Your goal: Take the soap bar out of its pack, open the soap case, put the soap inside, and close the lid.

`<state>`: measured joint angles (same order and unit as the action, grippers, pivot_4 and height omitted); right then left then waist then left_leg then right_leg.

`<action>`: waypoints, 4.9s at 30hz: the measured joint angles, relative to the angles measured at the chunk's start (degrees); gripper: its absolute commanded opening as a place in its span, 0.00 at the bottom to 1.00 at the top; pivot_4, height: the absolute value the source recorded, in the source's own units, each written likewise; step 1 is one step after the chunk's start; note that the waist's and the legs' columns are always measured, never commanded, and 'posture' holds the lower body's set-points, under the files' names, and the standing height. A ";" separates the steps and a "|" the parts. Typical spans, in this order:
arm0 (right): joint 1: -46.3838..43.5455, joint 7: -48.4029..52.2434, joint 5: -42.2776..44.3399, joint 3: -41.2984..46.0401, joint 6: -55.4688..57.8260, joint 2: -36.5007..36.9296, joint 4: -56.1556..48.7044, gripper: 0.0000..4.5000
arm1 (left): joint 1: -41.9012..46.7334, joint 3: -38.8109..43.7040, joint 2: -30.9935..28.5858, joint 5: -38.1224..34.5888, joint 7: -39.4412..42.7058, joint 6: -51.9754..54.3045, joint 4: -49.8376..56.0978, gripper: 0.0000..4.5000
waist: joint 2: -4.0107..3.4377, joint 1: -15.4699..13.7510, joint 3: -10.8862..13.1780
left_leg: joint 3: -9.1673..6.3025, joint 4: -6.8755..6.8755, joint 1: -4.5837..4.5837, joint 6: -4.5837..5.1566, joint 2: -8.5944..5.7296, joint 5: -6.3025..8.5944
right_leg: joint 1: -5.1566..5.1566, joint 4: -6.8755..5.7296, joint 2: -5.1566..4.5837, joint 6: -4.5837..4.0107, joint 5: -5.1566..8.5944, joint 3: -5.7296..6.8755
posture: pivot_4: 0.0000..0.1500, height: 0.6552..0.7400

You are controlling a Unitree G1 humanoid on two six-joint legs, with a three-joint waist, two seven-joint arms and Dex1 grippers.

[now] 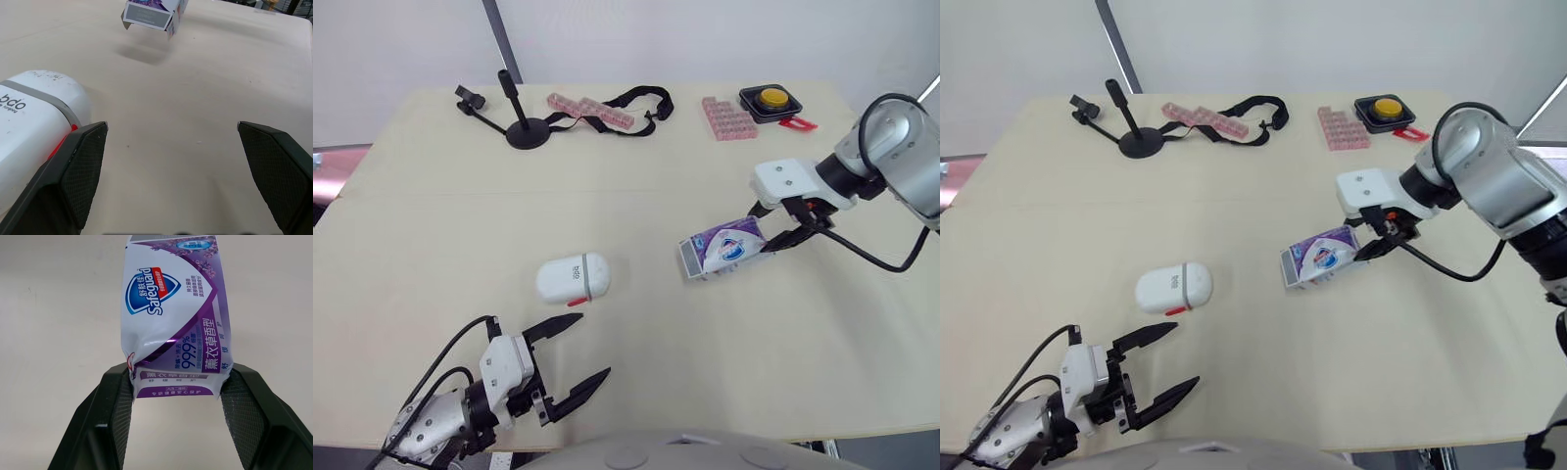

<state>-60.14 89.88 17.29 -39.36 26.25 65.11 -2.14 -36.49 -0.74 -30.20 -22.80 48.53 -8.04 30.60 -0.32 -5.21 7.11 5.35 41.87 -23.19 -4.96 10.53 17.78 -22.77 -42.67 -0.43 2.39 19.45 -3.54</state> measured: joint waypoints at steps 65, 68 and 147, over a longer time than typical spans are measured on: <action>3.64 -0.07 1.12 4.61 -1.98 -2.59 -0.94 0.57 | -0.96 0.02 -0.34 0.00 -0.18 -1.05 -0.37 1.00 | -0.03 -0.06 -0.11 | 0.00 0.09 -0.03 0.02 0.04 -0.02 | -0.08 -0.14 -0.02 -0.01 0.00 0.03 | 1.00 0.64; 3.93 -0.07 0.70 5.32 -2.47 -4.17 0.53 0.57 | -0.53 0.01 -0.38 0.01 -0.20 -1.04 -0.34 1.00 | -0.09 0.26 -0.10 | 0.01 0.10 -0.11 -0.01 0.04 -0.05 | -0.12 -0.16 -0.02 -0.01 0.01 0.03 | 1.00 0.64; 44.58 -42.14 6.21 64.06 -18.04 -19.39 23.85 1.00 | 4.27 -0.30 -2.44 -0.28 2.47 1.60 -0.25 1.00 | -0.78 0.82 -0.61 | 0.01 -0.55 0.65 -0.12 -0.14 -0.12 | 0.85 0.63 -0.08 0.01 0.00 0.16 | 1.00 0.64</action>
<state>-15.56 47.73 23.50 24.70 8.21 45.72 21.71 -32.22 -1.04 -32.64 -23.07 51.00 -6.44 30.35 -1.10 -4.39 6.51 5.36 41.32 -22.54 -5.08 10.39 17.66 -21.93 -42.04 -0.51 2.40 19.45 -3.38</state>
